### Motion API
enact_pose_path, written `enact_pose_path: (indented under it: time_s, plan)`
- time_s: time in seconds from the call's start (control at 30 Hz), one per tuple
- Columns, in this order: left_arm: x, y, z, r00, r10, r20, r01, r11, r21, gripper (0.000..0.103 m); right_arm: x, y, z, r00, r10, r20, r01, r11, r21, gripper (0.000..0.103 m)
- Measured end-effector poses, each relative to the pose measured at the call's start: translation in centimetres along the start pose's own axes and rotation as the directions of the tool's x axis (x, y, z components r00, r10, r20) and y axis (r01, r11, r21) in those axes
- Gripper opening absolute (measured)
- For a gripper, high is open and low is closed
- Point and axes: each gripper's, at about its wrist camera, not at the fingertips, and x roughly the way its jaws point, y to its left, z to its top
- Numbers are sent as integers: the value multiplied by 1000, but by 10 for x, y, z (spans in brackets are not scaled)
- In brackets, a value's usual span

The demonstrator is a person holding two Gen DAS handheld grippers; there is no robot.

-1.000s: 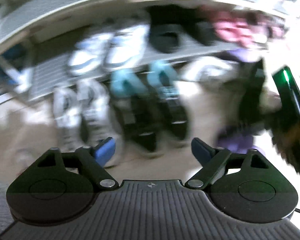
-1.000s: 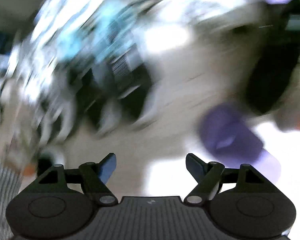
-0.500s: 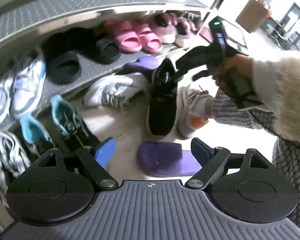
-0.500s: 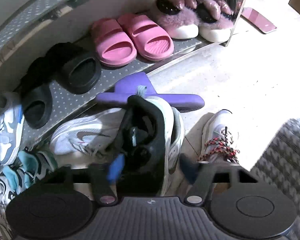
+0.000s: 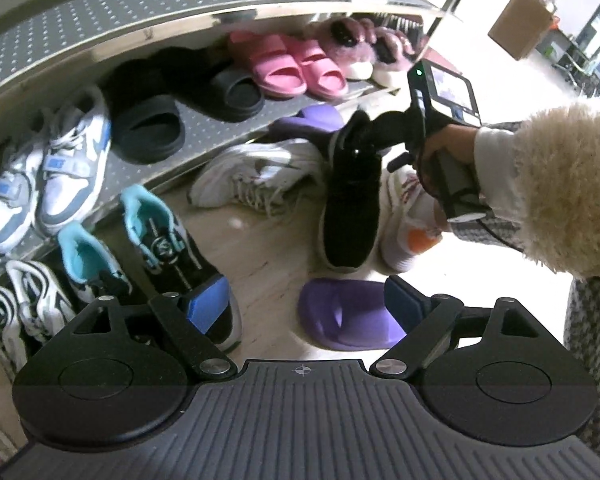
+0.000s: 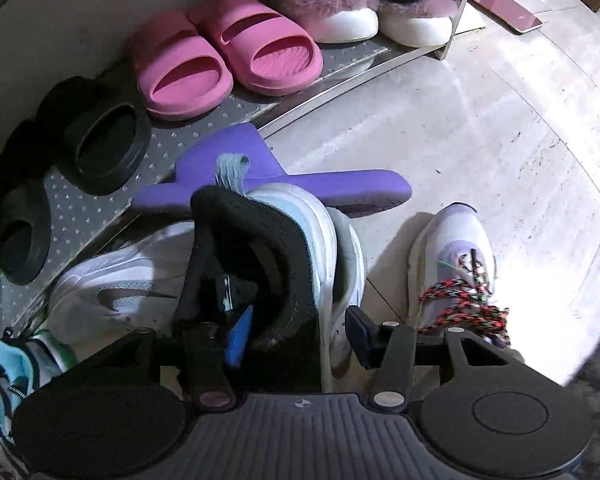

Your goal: Organize scattered shoes

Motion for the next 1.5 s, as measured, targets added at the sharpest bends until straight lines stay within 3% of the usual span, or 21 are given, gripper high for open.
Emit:
enact_pose_path:
  time_s: [0.1, 0.2, 0.5, 0.63, 0.77, 0.9, 0.93, 1.03, 1.1, 1.37, 1.5]
  plan:
    - [-4, 7, -3, 999, 31, 8, -31, 999, -13, 89, 7, 2, -5, 1000, -3, -3, 3, 1000, 1, 28]
    - [-17, 20, -7, 998, 61, 36, -59, 997, -56, 89, -12, 21, -30, 997, 50, -59, -53, 997, -49, 15]
    - [-80, 60, -32, 977, 166, 132, -144, 976, -163, 89, -69, 77, -105, 953, 188, -237, -232, 956, -178, 15]
    - [-100, 82, -49, 962, 252, 110, -227, 954, -197, 89, -93, 102, -140, 917, 235, -322, -314, 923, -222, 15]
    - [-116, 118, -66, 934, 354, 42, -322, 889, -327, 89, -61, 148, -227, 853, 194, -485, -346, 906, -246, 16]
    - [-117, 127, -67, 925, 379, 19, -350, 871, -345, 89, -28, 187, -304, 788, 132, -601, -351, 899, -263, 16]
    - [-117, 129, -67, 923, 385, 13, -356, 866, -350, 89, -22, 193, -316, 780, 123, -614, -347, 901, -261, 16]
    - [-118, 136, -67, 915, 403, -5, -377, 852, -363, 89, -4, 219, -350, 775, 73, -628, -324, 899, -295, 17]
    - [-119, 141, -67, 910, 415, -17, -391, 842, -372, 89, 2, 235, -358, 784, 67, -617, -311, 903, -297, 21]
    - [-118, 150, -65, 896, 443, -37, -423, 823, -380, 89, 9, 279, -367, 789, 80, -609, -285, 926, -248, 23]
    - [-117, 153, -67, 897, 440, -47, -421, 817, -394, 89, 4, 280, -364, 779, 73, -623, -304, 912, -274, 23]
